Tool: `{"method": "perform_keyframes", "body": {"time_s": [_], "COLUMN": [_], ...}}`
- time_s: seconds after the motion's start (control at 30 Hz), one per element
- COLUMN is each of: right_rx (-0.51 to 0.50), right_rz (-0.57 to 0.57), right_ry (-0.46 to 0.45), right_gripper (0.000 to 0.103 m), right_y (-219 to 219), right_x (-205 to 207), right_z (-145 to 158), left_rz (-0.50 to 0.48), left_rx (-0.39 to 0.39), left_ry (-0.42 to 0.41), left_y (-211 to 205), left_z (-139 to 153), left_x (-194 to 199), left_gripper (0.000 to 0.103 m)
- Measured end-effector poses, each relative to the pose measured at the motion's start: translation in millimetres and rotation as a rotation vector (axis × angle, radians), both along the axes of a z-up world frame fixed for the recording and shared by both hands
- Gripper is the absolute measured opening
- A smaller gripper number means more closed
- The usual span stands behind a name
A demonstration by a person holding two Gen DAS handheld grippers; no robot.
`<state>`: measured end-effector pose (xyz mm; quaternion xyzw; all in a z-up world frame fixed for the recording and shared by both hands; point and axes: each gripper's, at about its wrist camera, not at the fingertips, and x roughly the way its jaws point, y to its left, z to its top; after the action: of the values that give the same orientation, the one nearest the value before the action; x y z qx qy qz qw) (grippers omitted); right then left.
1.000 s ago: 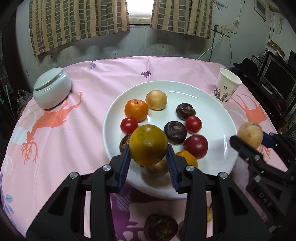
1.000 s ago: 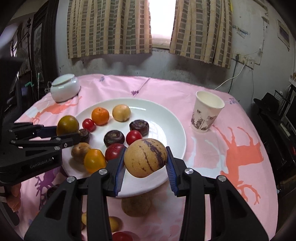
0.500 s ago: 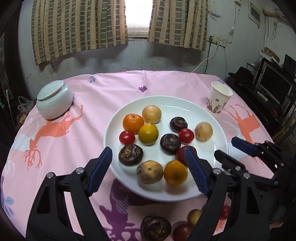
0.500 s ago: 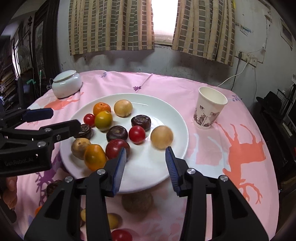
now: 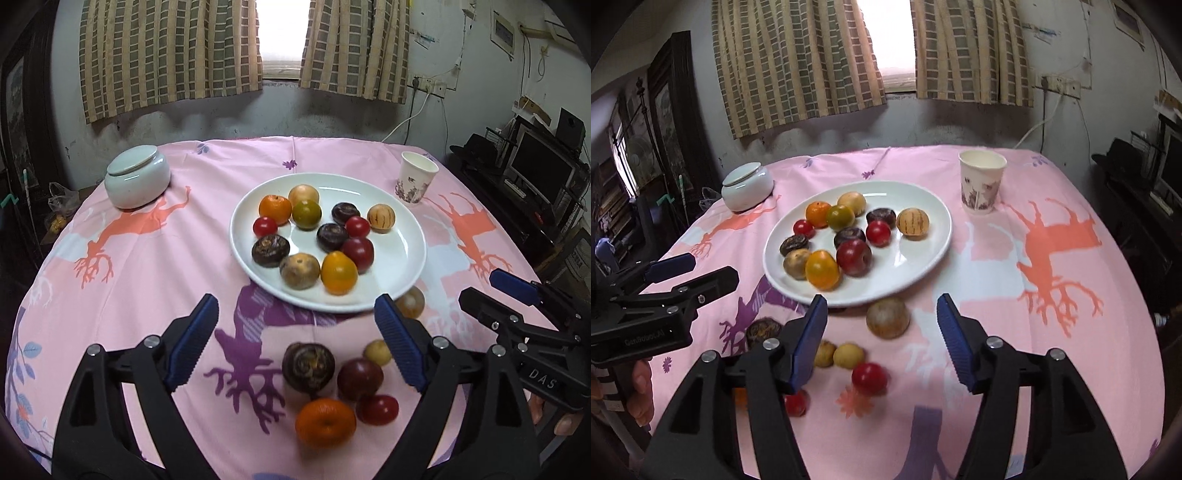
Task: Organize fruits
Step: 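Grasp an orange with the left gripper while the right gripper grasps a red tomato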
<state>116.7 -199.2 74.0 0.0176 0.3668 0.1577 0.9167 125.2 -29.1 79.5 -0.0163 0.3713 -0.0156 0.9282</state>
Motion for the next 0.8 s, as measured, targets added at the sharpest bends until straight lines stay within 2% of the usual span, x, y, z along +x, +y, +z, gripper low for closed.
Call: {"method": "perform_keyframes", "body": {"time_s": [0.23,0.4,0.57,0.8], "right_rx": [0.019,0.019,0.025,0.031], "right_rz": [0.006,0.038,0.014,0.005], "right_ry": [0.075,0.061,0.073,0.069], "right_gripper": [0.062,0.062,0.062,0.062], "right_y": [3.8,7.4,-2.2,0.1], "right_x": [-24.9,-34.8,-32.2,-35.3], "right_z": [-18.3,-27.7,-40.2,-41.9], "left_rz": [0.009,0.028,0.039,-0.024], "left_rx": [-0.001,0.014,0.009,0.059], "left_ry": [0.022,0.051,0.047,0.043], "left_y": [1.3,1.6,5.4,0.2], "left_z": [-10.4,-29.9,-46.6,-53.6], "left_x": [-20.9,-31.2,-41.7,-46.8], "left_gripper": [0.091,0.091,0.091,0.091]}}
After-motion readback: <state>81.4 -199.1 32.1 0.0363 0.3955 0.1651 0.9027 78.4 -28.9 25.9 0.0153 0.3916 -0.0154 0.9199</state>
